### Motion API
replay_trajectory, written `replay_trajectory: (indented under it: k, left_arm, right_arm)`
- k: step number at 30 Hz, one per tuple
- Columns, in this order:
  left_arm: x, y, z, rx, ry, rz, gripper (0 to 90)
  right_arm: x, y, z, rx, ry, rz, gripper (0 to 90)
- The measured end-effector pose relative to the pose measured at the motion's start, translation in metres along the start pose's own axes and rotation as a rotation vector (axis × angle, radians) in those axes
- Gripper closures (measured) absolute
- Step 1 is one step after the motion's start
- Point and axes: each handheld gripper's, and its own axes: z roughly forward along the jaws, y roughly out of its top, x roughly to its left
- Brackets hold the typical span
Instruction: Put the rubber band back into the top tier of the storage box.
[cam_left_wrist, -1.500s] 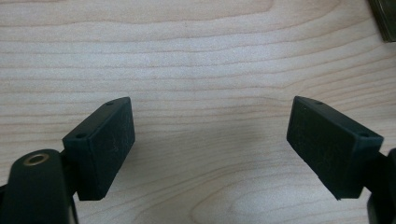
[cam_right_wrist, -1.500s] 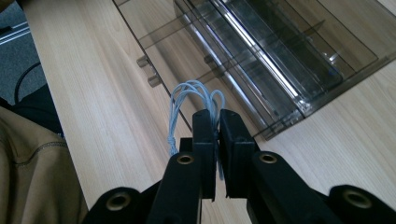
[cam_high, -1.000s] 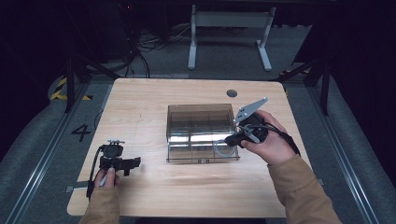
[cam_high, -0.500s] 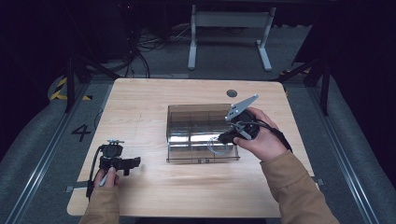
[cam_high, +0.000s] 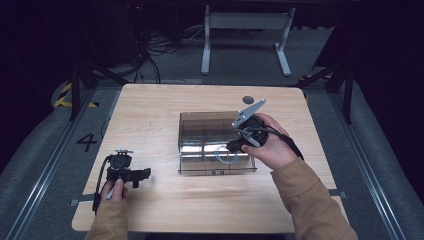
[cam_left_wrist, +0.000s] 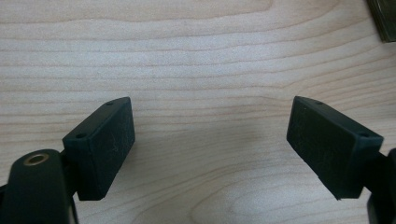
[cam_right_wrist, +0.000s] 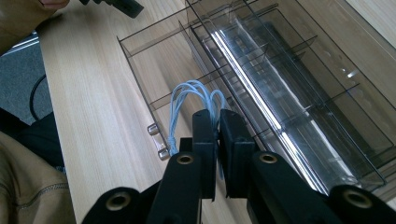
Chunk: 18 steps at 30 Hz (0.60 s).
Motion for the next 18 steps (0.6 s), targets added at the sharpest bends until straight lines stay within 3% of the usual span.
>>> replay_trajectory:
  k: [18]
  left_arm:
    - [0.004, -0.004, -0.003, 0.004, 0.005, -0.007, 16.0]
  right_arm:
    - [-0.006, 0.011, 0.029, 0.038, 0.022, -0.001, 85.7]
